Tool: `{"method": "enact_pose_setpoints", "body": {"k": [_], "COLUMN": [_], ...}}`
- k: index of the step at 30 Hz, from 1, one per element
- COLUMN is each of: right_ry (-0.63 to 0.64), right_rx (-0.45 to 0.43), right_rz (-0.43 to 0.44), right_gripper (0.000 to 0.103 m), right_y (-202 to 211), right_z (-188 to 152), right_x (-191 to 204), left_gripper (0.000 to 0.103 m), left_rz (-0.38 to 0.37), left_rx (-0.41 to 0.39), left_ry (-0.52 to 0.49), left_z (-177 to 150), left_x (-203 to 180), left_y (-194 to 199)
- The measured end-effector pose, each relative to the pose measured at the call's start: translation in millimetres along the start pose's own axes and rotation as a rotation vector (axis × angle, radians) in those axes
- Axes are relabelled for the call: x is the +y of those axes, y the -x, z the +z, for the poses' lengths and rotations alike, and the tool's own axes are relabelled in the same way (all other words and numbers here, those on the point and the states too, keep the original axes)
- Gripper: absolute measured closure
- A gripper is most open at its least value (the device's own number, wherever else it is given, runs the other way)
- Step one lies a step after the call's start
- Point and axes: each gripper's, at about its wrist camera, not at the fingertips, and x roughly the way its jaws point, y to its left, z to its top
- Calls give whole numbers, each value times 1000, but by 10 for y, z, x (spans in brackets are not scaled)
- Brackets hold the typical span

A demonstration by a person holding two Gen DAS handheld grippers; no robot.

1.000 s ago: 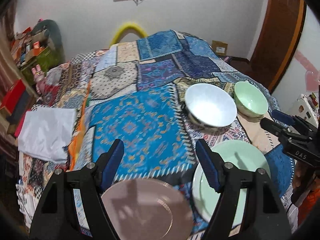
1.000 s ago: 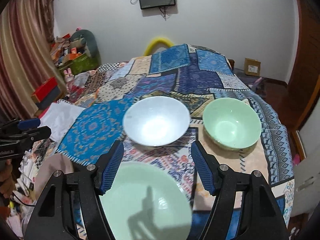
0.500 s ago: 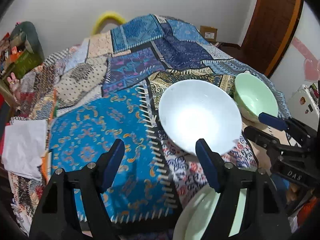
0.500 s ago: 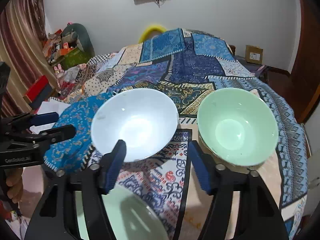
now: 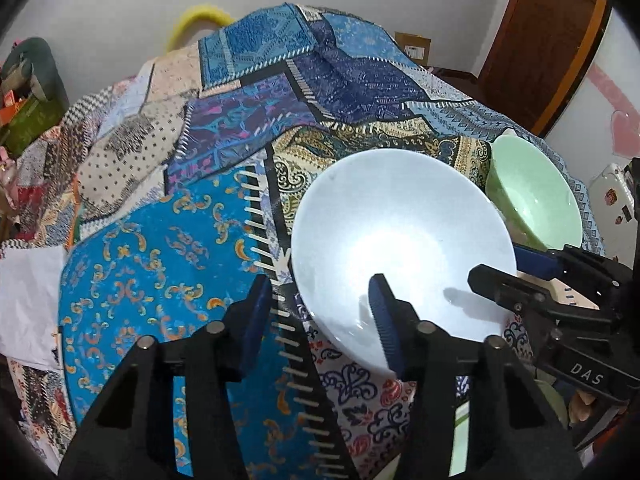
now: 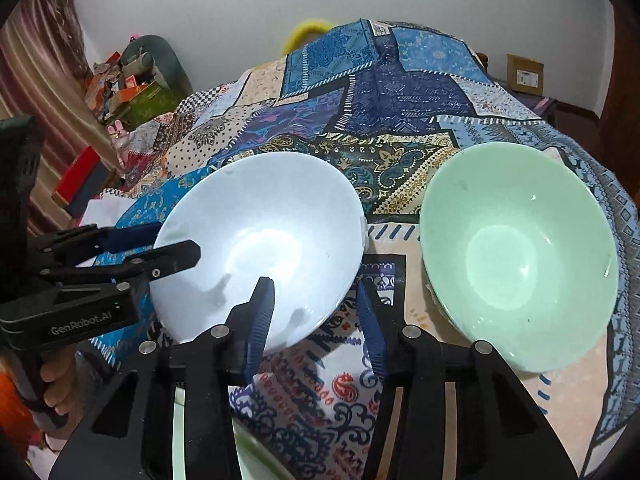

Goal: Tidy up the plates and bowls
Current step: 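Reach both grippers to the white black-dotted bowl and grip its rim, then lift the white black-dotted bowl with both grippers over the pale pink bowl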

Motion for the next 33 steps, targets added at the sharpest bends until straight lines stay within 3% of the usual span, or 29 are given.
{"method": "enact_pose_setpoints", "body": {"k": [4, 7, 13, 23, 33], "right_ry": [-30, -52, -71, -13, 7], "right_rx": [40, 63, 75, 44, -15], "right_rz": [37, 58, 78, 18, 24], "right_gripper": [65, 71, 78, 78, 78], "right_y": [-101, -161, -196, -113, 185], "right_z": [23, 34, 49, 48, 53], "right_x": [-32, -65, -95, 19, 159], "left_gripper": [67, 74, 81, 82, 82], "left_rz": [-15, -16, -21, -6, -2], "left_rx": [24, 49, 58, 53, 1], "left_ry": [8, 3, 1, -17, -5], "left_z": [-5, -13, -24, -58, -147], "left_x": [1, -22, -44, -85, -110], "left_y": [-104, -185, -251, -175, 240]}}
